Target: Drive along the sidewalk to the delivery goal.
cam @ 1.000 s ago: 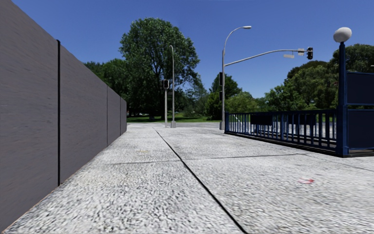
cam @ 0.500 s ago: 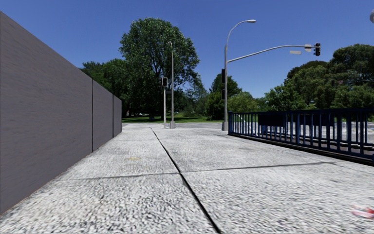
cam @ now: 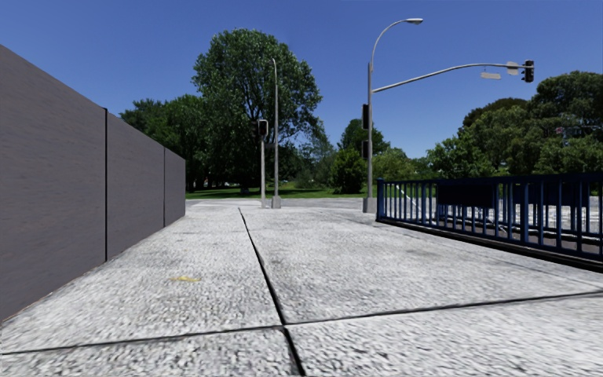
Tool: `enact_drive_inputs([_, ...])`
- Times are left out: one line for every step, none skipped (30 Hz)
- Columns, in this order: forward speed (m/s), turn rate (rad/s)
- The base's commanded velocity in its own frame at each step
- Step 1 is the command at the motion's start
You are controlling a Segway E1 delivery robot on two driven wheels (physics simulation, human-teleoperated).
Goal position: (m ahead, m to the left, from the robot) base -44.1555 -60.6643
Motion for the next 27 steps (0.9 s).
enact_drive_inputs([2.00, 0.00])
enact_drive_inputs([2.00, 0.00])
enact_drive_inputs([2.00, 0.00])
enact_drive_inputs([2.00, 0.00])
enact_drive_inputs([2.00, 0.00])
enact_drive_inputs([2.00, 0.00])
enact_drive_inputs([2.00, 0.00])
enact_drive_inputs([2.00, 0.00])
enact_drive_inputs([2.00, 0.00])
enact_drive_inputs([2.00, 0.00])
enact_drive_inputs([2.00, 0.00])
enact_drive_inputs([2.00, 0.00])
enact_drive_inputs([2.00, 0.00])
enact_drive_inputs([2.00, 0.00])
enact_drive_inputs([2.00, 0.00])
enact_drive_inputs([2.00, 0.00])
enact_drive_inputs([2.00, 0.00])
enact_drive_inputs([2.00, 0.00])
enact_drive_inputs([2.00, 0.00])
enact_drive_inputs([2.00, 0.00])
enact_drive_inputs([2.00, 0.00])
enact_drive_inputs([2.00, 0.00])
enact_drive_inputs([2.00, 0.00])
enact_drive_inputs([2.00, 0.00])
enact_drive_inputs([2.00, 0.00])
enact_drive_inputs([2.00, 0.00])
enact_drive_inputs([2.00, 0.00])
